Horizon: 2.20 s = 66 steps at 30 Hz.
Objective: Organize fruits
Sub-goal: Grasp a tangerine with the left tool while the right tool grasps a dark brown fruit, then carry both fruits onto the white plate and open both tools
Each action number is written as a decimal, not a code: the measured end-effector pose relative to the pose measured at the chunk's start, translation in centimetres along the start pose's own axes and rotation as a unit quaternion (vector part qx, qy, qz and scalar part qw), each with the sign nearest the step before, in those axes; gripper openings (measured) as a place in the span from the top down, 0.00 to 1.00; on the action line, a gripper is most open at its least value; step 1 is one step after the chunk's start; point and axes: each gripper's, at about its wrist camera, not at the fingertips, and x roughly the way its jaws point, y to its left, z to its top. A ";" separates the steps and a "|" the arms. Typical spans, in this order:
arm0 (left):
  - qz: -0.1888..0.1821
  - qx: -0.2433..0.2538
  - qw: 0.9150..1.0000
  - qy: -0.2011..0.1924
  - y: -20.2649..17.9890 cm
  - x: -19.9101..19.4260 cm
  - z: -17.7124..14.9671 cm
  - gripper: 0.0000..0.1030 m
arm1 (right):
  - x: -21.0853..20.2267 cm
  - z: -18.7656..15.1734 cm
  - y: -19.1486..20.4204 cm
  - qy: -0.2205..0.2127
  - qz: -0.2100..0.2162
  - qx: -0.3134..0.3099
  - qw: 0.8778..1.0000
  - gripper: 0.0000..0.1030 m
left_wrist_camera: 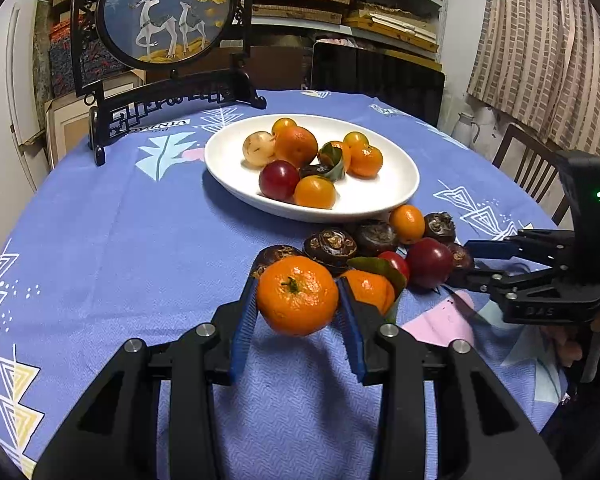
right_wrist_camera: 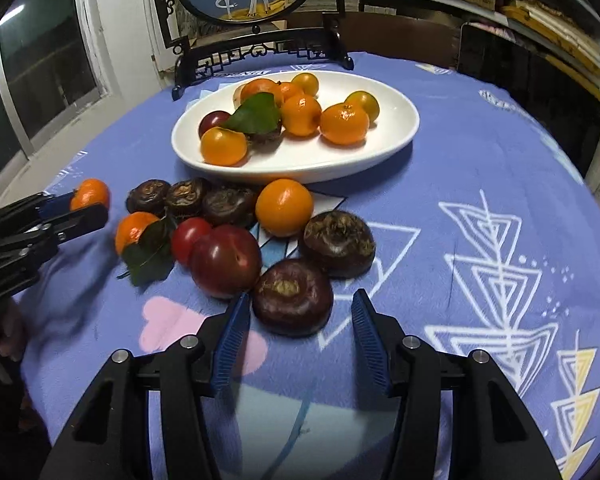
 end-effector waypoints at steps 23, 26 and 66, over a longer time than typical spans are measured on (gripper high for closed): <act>-0.006 -0.014 1.000 0.000 -0.4 -0.8 -0.2 0.63 | -4.6 -0.4 -1.6 -0.061 0.062 0.039 0.995 0.61; -0.014 -0.007 1.000 -0.002 -1.4 -1.1 0.4 0.63 | -6.0 0.5 -2.2 -0.074 0.073 0.045 0.994 0.61; -0.022 0.069 0.996 0.050 -4.4 1.6 2.6 0.30 | -2.4 4.2 -7.5 -0.091 0.110 0.127 0.982 0.47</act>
